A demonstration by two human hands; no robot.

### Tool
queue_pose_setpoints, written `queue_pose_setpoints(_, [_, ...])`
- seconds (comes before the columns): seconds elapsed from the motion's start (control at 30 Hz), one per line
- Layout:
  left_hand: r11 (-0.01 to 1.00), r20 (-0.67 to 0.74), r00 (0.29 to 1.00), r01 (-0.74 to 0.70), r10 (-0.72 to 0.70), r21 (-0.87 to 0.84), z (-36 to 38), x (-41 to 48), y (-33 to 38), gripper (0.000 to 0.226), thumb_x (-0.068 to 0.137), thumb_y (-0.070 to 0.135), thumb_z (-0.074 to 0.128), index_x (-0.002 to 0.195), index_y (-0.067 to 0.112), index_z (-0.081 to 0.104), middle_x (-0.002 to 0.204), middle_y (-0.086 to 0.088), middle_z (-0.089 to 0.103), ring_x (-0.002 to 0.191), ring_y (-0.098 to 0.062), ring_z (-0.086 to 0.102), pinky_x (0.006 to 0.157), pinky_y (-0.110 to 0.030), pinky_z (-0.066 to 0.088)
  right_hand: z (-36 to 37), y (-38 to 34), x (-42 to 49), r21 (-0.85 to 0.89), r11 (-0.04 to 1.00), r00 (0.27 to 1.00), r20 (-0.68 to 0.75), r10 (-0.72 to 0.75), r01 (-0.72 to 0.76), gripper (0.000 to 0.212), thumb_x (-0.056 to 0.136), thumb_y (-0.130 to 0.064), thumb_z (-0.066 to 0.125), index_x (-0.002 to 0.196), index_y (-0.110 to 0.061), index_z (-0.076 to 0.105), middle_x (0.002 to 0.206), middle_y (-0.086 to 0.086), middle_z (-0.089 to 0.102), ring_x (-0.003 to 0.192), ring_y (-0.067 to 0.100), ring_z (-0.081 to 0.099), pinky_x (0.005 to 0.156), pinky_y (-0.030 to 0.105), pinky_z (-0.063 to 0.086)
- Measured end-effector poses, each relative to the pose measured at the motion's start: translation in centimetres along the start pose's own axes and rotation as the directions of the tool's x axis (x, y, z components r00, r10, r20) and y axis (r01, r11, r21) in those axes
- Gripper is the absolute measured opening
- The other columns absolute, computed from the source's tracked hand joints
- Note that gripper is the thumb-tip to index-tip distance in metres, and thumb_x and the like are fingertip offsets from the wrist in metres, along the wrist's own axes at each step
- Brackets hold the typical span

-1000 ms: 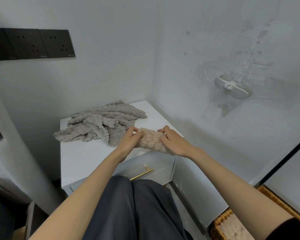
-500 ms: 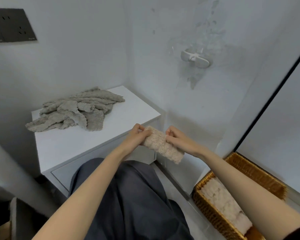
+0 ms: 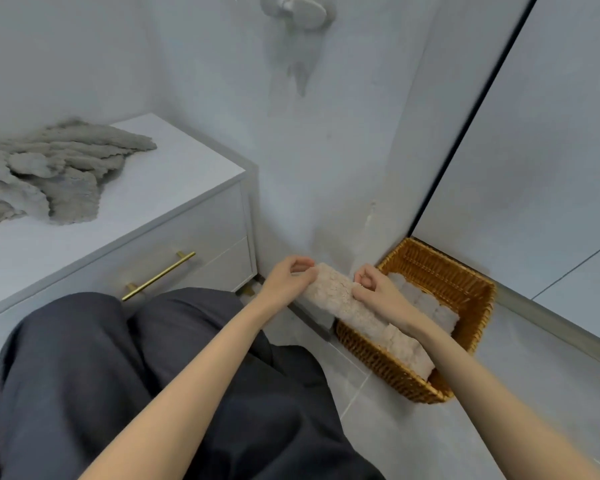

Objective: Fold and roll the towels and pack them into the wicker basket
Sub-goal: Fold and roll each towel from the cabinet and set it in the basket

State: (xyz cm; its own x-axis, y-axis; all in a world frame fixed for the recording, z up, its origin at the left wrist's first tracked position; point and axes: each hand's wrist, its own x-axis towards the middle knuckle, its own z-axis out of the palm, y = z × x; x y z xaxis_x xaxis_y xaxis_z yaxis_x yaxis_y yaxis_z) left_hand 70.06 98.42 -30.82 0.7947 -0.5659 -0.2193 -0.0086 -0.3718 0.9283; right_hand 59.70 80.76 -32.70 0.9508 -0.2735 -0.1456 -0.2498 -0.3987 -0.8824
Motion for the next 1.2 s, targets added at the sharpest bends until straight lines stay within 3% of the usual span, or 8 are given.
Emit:
queue_pose_setpoints(0.2, [0.999,0.128,0.991,0.019,-0.024,0.042,4.8,1.1,-2.0,0.025,0.098,0.023,0.050,0.122,0.021,0.057,0.124,0.005,0.057,0.113,-0.008,0.050,0.093,-0.021,0.038,-2.7,9.4,-2.1,0.088,0.961,0.937,-0.212,0.276,-0.263,0.016,0.093,-0.019,0.052,0.085,-0.018,0.039,0.077,-0.003,0.038,0.063,0.007,0.036,0.057,0.019,0.033])
queue_pose_setpoints(0.37, [0.999,0.167,0.984,0.054,-0.054,0.009,7.3,1.0,-3.7,0.022,0.098,0.018,0.050,0.118,0.021,0.059,0.119,0.005,0.062,0.110,-0.007,0.053,0.084,-0.014,0.038,-4.4,16.4,-3.5,0.306,0.833,0.677,-0.485,0.554,-0.462,0.019,0.091,-0.018,0.052,0.099,-0.012,0.036,0.085,0.001,0.039,0.072,0.012,0.042,0.061,0.025,0.037])
queue_pose_setpoints(0.47, [0.998,0.192,0.980,0.057,-0.060,0.024,7.8,0.9,-4.7,0.020,0.098,0.014,0.049,0.114,0.021,0.059,0.114,0.003,0.064,0.107,-0.009,0.056,0.084,-0.014,0.040,-4.7,19.2,-4.0,0.345,0.763,0.561,-0.526,0.639,-0.546,0.025,0.092,-0.011,0.050,0.106,-0.013,0.029,0.092,-0.001,0.037,0.086,0.016,0.043,0.074,0.031,0.038])
queue_pose_setpoints(0.73, [0.994,0.224,0.971,0.071,-0.088,0.081,8.1,1.3,-5.7,0.022,0.097,0.014,0.049,0.115,0.017,0.061,0.115,0.001,0.066,0.110,-0.012,0.058,0.099,-0.026,0.043,-3.8,22.3,-2.1,0.320,0.687,0.437,-0.581,0.686,-0.653,0.024,0.092,0.000,0.041,0.114,-0.006,0.034,0.118,0.013,0.040,0.111,0.031,0.044,0.096,0.040,0.039])
queue_pose_setpoints(0.93, [0.991,0.231,0.968,0.076,-0.100,0.112,8.4,2.0,-6.2,0.024,0.098,0.013,0.048,0.118,0.014,0.061,0.115,0.000,0.064,0.109,-0.012,0.057,0.092,-0.019,0.040,-2.6,24.3,-0.6,0.194,0.625,0.365,-0.668,0.649,-0.756,0.023,0.103,-0.022,0.024,0.097,-0.023,0.046,0.120,0.005,0.047,0.123,0.028,0.043,0.105,0.034,0.028])
queue_pose_setpoints(1.03, [0.991,0.229,0.968,0.076,-0.100,0.112,8.5,2.3,-6.3,0.024,0.098,0.011,0.047,0.117,0.013,0.061,0.113,0.001,0.065,0.106,-0.011,0.058,0.087,-0.015,0.039,-2.2,25.7,-0.3,0.275,0.542,0.300,-0.599,0.743,-0.794,0.038,0.103,-0.024,0.029,0.132,-0.007,0.046,0.143,0.015,0.041,0.131,0.031,0.038,0.111,0.035,0.025])
queue_pose_setpoints(1.13, [0.989,0.239,0.966,0.071,-0.101,0.133,8.6,2.6,-6.7,0.024,0.098,0.012,0.047,0.117,0.015,0.061,0.111,0.004,0.065,0.101,-0.007,0.057,0.078,-0.007,0.041,-2.1,26.6,-0.6,0.298,0.510,0.382,-0.395,0.835,-0.807,0.047,0.098,-0.007,0.043,0.143,0.000,0.031,0.145,0.023,0.036,0.131,0.038,0.039,0.109,0.043,0.035])
queue_pose_setpoints(1.2, [0.988,0.244,0.964,0.072,-0.104,0.136,8.7,2.7,-6.9,0.023,0.098,0.013,0.047,0.117,0.016,0.060,0.109,0.005,0.065,0.099,-0.005,0.057,0.076,-0.006,0.041,-2.0,26.9,-0.9,0.236,0.494,0.388,-0.382,0.839,-0.837,0.045,0.100,-0.009,0.040,0.142,-0.002,0.028,0.141,0.023,0.038,0.128,0.039,0.041,0.105,0.044,0.038])
